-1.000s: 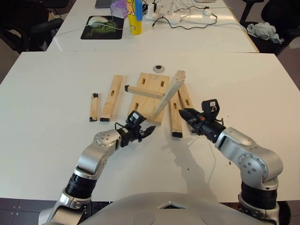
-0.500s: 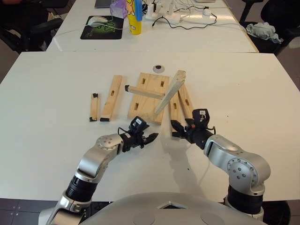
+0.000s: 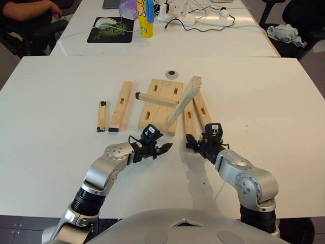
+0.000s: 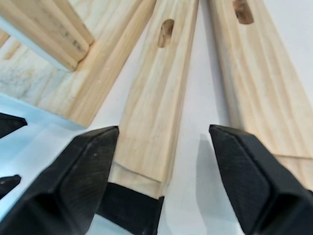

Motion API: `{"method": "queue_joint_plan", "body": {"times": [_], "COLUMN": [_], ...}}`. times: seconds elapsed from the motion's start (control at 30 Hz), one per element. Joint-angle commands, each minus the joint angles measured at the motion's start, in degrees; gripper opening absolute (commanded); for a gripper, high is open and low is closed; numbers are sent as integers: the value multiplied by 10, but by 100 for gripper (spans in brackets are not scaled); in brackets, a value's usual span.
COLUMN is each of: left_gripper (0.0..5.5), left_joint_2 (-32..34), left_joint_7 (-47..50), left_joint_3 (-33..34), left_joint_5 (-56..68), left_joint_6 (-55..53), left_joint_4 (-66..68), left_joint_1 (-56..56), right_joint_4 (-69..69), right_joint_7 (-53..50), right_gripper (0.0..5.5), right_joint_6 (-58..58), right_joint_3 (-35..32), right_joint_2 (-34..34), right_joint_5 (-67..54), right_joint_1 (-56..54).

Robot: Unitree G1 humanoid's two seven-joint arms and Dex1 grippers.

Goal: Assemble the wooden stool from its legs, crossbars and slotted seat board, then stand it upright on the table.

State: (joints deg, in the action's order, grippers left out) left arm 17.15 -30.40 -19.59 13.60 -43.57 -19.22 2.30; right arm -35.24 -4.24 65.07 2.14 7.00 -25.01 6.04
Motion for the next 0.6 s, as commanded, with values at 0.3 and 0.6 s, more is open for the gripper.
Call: {"method": "queue_joint_plan", "body": {"times": [0.3,0.6], "left_gripper": [289,289], "left_joint_2": [8,13], "left_joint_7": [-6,-7], "left_joint_3": [-3,-2], "left_joint_5": [8,10], "left_joint_6": [-6,-6], "left_joint_4": [1,4], "left_joint_1": [13,18], "right_joint_4": [33,40], "right_joint_7": [4,16], "right_gripper": [344,276], "right_joint_6": [-17,-18], "right_joint_3": [48,52], "right_joint_2": [9,3], "right_joint_5": [63,77], "right_joint_1": [-13,-4]}}
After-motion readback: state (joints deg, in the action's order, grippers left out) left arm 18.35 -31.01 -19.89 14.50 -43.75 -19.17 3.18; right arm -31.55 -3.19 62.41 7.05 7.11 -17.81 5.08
